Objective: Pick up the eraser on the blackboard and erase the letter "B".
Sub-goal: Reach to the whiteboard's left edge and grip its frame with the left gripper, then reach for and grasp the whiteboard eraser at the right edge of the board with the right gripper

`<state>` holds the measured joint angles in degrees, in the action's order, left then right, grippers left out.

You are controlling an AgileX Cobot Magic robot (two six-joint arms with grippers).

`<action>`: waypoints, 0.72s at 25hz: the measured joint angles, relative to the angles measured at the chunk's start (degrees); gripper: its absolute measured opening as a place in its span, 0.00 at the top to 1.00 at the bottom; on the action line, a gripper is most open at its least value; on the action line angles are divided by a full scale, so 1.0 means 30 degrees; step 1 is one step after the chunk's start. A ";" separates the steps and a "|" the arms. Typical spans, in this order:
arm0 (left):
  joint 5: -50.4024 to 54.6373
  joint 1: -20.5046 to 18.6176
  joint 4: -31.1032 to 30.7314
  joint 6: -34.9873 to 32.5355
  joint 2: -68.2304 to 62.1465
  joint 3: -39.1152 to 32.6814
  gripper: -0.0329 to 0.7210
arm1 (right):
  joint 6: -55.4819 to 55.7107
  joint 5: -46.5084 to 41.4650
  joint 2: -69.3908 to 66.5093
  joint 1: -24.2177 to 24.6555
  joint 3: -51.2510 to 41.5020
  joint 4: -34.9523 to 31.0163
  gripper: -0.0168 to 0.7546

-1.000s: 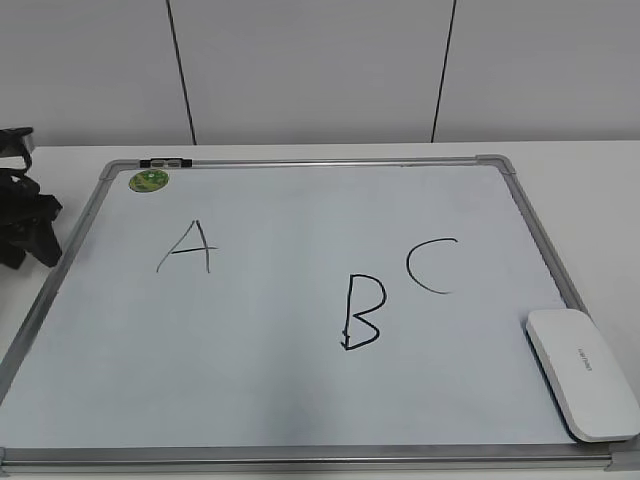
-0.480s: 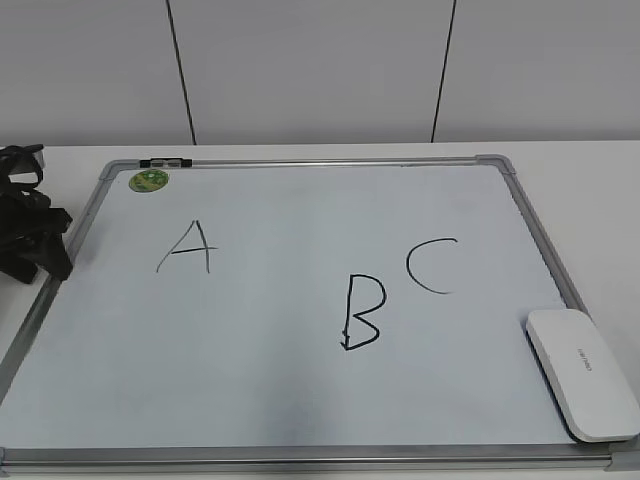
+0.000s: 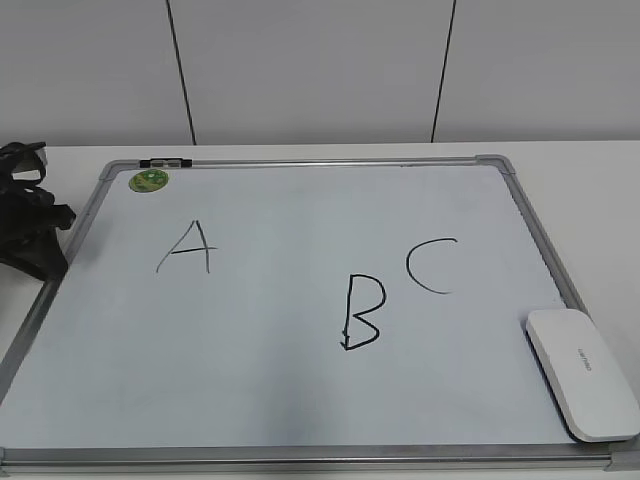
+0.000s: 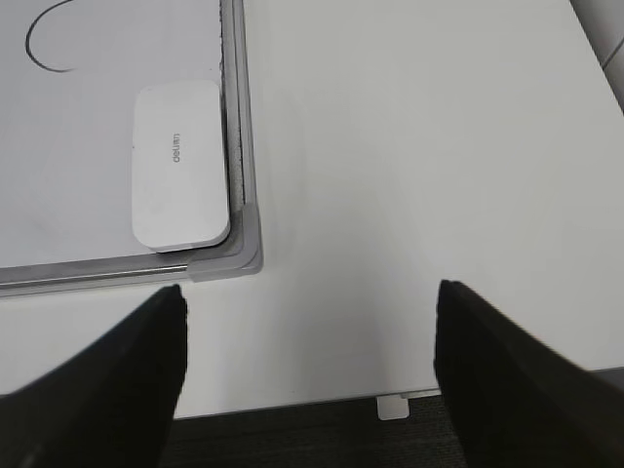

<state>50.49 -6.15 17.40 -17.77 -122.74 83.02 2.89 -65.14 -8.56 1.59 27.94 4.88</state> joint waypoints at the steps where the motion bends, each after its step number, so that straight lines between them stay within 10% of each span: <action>1: 0.0011 0.0000 0.0053 0.0000 0.0000 0.0000 0.78 | 0.0000 0.0000 0.0000 0.0000 0.0000 0.0000 0.22; 18: 0.0500 -0.0045 0.0551 0.0000 -0.0152 0.0185 0.91 | 0.0000 0.0000 0.0000 0.0000 0.0000 0.0000 0.22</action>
<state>51.99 -6.29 19.05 -17.77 -123.20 83.58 2.89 -65.14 -8.56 1.59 27.94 4.88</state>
